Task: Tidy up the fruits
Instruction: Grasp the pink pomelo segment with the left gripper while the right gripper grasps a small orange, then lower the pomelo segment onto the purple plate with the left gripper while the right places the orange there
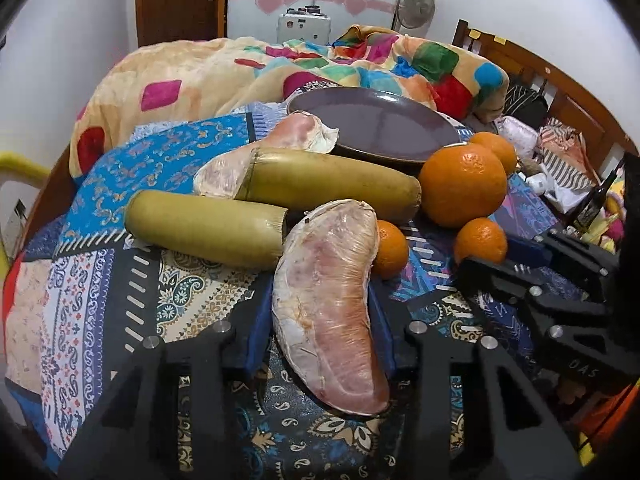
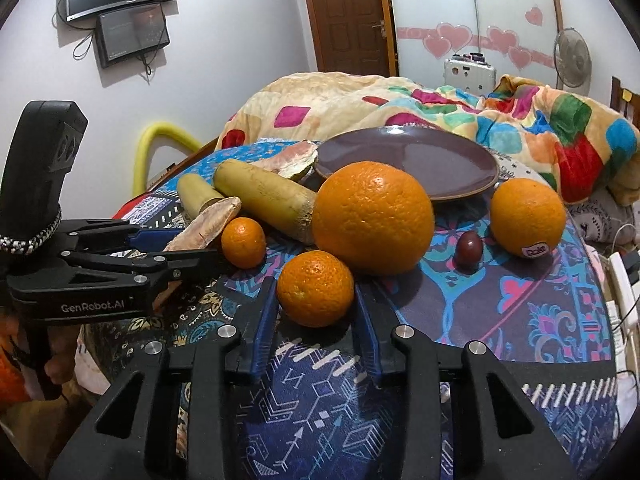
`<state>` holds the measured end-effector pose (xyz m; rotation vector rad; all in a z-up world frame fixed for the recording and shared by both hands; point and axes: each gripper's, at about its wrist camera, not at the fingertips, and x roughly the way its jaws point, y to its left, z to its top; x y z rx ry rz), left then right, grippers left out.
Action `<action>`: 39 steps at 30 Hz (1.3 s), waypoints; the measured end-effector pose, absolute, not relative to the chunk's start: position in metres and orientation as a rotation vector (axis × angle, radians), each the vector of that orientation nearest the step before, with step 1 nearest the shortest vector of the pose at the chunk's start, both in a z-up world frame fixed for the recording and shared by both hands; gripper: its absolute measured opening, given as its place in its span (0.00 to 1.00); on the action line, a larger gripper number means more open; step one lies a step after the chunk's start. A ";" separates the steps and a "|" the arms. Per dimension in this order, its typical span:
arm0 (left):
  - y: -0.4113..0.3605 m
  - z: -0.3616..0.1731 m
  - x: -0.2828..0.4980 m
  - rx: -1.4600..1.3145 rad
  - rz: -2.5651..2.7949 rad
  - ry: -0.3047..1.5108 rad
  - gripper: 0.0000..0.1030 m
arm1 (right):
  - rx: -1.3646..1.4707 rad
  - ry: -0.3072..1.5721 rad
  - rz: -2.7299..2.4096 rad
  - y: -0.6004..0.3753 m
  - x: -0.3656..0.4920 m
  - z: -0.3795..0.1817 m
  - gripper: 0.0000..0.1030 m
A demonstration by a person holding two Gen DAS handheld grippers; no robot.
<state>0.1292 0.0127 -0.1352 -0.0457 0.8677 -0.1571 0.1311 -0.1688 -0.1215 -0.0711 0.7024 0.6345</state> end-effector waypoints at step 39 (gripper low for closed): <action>-0.015 -0.024 0.177 -0.001 -0.123 0.591 0.42 | -0.077 0.388 0.428 -0.213 0.182 -0.015 0.33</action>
